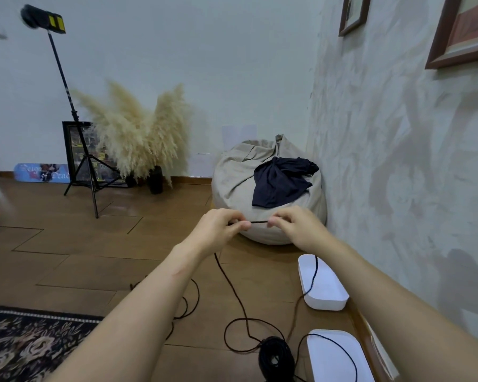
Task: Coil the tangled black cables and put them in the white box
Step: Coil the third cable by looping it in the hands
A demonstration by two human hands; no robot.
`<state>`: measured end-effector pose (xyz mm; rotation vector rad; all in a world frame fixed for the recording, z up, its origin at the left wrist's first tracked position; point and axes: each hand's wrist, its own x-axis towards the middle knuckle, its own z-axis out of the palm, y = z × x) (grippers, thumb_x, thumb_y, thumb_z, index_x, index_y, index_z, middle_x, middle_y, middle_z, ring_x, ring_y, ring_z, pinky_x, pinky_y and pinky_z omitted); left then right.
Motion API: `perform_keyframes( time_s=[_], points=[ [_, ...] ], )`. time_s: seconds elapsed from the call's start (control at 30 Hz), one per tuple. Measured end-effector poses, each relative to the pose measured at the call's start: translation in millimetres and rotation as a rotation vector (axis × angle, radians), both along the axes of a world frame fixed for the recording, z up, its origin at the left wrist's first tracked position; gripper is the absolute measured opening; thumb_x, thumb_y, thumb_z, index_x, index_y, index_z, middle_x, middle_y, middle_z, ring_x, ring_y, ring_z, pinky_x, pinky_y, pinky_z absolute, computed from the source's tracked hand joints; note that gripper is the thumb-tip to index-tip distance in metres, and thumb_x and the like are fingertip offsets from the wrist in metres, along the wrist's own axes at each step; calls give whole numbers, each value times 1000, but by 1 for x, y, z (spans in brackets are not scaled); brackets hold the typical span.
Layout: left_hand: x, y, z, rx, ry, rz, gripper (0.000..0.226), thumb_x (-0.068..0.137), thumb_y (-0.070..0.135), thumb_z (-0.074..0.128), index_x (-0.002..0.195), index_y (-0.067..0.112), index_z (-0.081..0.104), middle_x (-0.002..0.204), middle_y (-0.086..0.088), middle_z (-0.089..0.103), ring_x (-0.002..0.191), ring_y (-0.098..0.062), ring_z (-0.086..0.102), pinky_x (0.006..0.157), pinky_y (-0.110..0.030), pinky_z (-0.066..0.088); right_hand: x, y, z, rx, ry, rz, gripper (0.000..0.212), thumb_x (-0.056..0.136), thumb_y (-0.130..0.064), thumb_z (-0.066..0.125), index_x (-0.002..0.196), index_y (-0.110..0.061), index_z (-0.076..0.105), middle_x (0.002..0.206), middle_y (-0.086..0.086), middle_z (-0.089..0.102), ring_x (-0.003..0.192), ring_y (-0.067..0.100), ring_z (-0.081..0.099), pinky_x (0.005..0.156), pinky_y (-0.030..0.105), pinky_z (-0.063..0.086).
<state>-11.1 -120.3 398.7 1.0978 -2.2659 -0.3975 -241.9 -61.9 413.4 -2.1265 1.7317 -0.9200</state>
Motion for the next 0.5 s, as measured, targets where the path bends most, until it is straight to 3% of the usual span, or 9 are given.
perform_keyframes(
  time_s=[0.13, 0.23, 0.33, 0.5],
  points=[
    [25, -8, -1, -18, -28, 102, 20, 100, 48, 60, 85, 37, 68, 68, 16, 60, 67, -1, 54, 58, -22, 36, -22, 2, 0, 12, 86, -126, 23, 103, -33, 54, 89, -29, 71, 72, -11, 63, 72, 13, 57, 63, 32, 40],
    [10, -3, 0, -70, -15, 58, 19, 99, 47, 61, 89, 34, 70, 77, 14, 67, 75, -4, 59, 64, -28, 46, -13, 3, -6, 138, 30, 13, 10, 102, -40, 57, 96, -37, 65, 82, -10, 66, 79, 10, 61, 73, 31, 48],
    [-8, 2, -2, -93, -27, -9, 21, 99, 49, 61, 91, 32, 72, 78, 11, 68, 76, -7, 60, 67, -30, 48, 8, 5, -5, 82, 19, 114, 22, 102, -40, 56, 81, -44, 63, 71, -19, 63, 70, 0, 55, 65, 25, 40],
    [21, -11, -7, -30, -29, 97, 21, 100, 47, 61, 91, 31, 72, 72, 16, 63, 72, -2, 57, 63, -27, 40, -16, 0, -4, 41, 144, -101, 26, 103, -38, 53, 85, -31, 69, 79, -6, 67, 78, 16, 60, 64, 31, 41]
  ],
)
